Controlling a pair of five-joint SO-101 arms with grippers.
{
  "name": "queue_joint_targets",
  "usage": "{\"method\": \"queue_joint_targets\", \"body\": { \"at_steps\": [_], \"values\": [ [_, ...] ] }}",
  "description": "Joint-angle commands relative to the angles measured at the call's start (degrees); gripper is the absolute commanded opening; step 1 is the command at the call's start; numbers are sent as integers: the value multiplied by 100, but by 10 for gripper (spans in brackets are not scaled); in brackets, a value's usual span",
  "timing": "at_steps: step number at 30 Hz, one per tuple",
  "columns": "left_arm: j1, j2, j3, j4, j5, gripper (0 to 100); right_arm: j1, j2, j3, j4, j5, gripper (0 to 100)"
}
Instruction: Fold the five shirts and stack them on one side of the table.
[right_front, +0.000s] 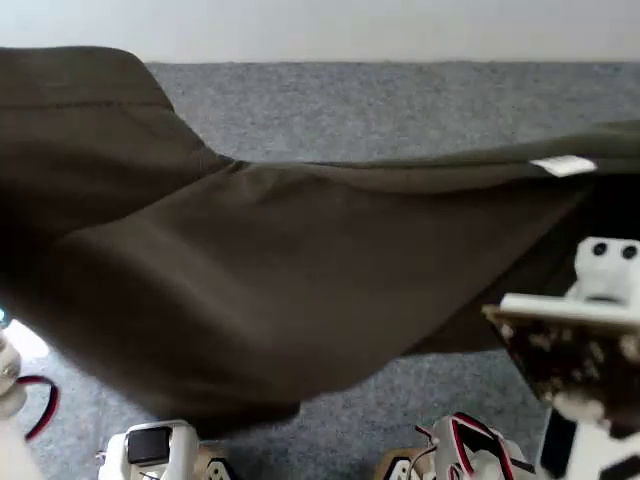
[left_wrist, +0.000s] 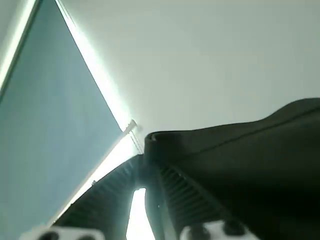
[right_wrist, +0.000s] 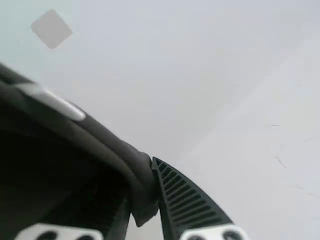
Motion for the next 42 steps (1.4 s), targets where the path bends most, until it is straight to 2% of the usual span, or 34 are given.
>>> {"method": "queue_joint_targets", "body": {
  "at_steps": [1,9,16,22,27,35,38,42],
  "values": [
    [-18,62,40,-668,-440,13,338,57,-79,-101,62,9],
    [-9,62,646,-1705,-1090,13,637,57,-79,-66,185,9],
    [-9,53,1437,-2426,-1556,13,637,57,-79,681,378,9],
    [9,9,1560,-2514,-1565,13,637,-180,-79,1103,510,9],
    [-9,-141,1499,-2031,-1565,13,637,-453,-70,1103,510,9],
    [9,-642,1499,-712,-1556,13,646,-523,-18,1112,686,9],
    [18,-615,1604,-360,-1556,13,620,-382,545,1112,651,9],
    [26,-615,2624,-290,-1556,13,611,-189,1925,1095,642,10]
  ]
}}
